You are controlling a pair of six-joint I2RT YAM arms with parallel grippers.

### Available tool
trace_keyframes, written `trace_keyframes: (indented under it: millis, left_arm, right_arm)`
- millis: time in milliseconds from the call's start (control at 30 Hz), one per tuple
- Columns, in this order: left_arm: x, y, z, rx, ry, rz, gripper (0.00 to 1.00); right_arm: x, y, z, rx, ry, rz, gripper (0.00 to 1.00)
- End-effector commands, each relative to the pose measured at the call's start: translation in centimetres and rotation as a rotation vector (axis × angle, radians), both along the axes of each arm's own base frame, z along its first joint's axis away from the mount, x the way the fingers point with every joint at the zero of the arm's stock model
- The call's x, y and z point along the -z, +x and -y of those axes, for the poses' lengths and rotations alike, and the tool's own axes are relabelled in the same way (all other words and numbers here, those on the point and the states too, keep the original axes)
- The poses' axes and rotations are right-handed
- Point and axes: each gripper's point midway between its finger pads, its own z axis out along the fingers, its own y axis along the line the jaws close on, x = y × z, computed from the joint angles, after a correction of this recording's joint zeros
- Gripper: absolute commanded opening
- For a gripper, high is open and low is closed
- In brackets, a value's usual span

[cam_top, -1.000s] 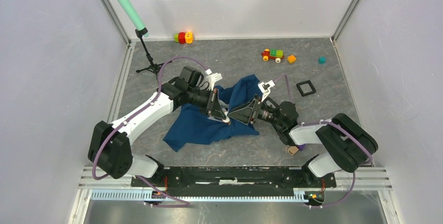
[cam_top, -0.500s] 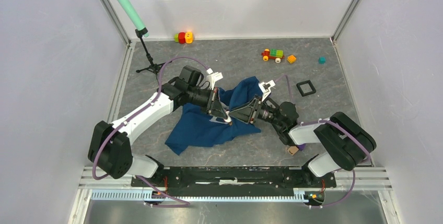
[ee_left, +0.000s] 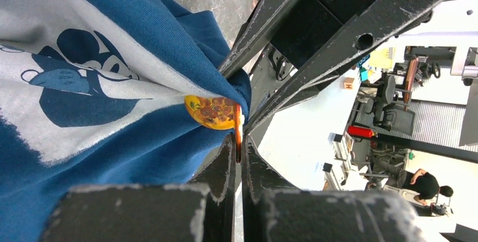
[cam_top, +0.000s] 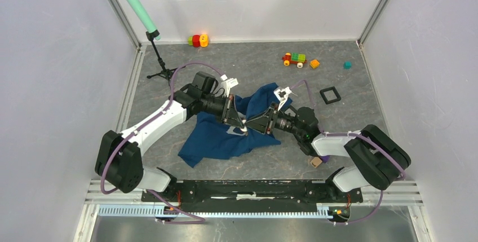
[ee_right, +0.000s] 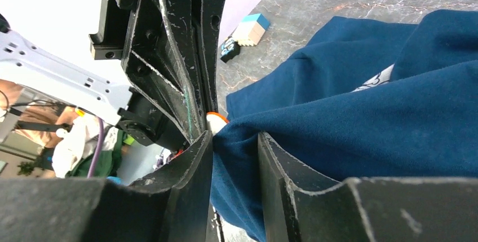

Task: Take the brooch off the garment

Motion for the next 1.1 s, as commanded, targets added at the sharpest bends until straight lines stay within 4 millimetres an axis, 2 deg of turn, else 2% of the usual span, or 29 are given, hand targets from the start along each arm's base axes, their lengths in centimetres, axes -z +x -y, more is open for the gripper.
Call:
trace_keyframes:
  millis: [0, 300, 500, 567, 700, 800, 900, 1067]
  left_arm:
    - [-4.0, -0.3, 1.0, 0.041, -0.144, 0.047, 0.02]
    - [-6.0, 0.1, 1.3, 0.017, -0.257, 0.035, 0.02]
    - [-6.3, 0.6, 0.7, -0.006, -0.260, 0.035, 0.02]
    - [-5.9, 0.8, 0.5, -0.021, -0.232, 0.041, 0.02]
    - [-2.0, 2.3, -1.7, -0.108, 0.022, 0.074, 0.02]
    - [0.2, 3.7, -3.7, -0.198, 0.192, 0.115, 0.02]
    - [0.3, 4.7, -4.3, -0.255, 0.230, 0.153, 0.02]
    - [-0.5, 6.6, -4.2, -0.384, 0.197, 0.223, 0.02]
  right_arm:
    - [1.4, 0.4, -0.5, 0.021, -0.109, 0.050, 0.39]
    - [2.5, 0.3, -0.1, 0.044, -0.145, 0.085, 0.30]
    - [3.3, 0.8, 0.3, 0.057, -0.223, 0.122, 0.28]
    - [3.2, 1.0, 0.4, 0.064, -0.233, 0.127, 0.29]
    - [3.4, 1.8, 0.9, 0.084, -0.258, 0.091, 0.49]
    - [3.4, 2.0, 1.3, 0.095, -0.257, 0.082, 0.55]
    - [3.5, 1.4, 0.8, 0.051, -0.248, 0.087, 0.61]
    - [4.0, 0.8, -0.2, 0.010, -0.265, 0.095, 0.61]
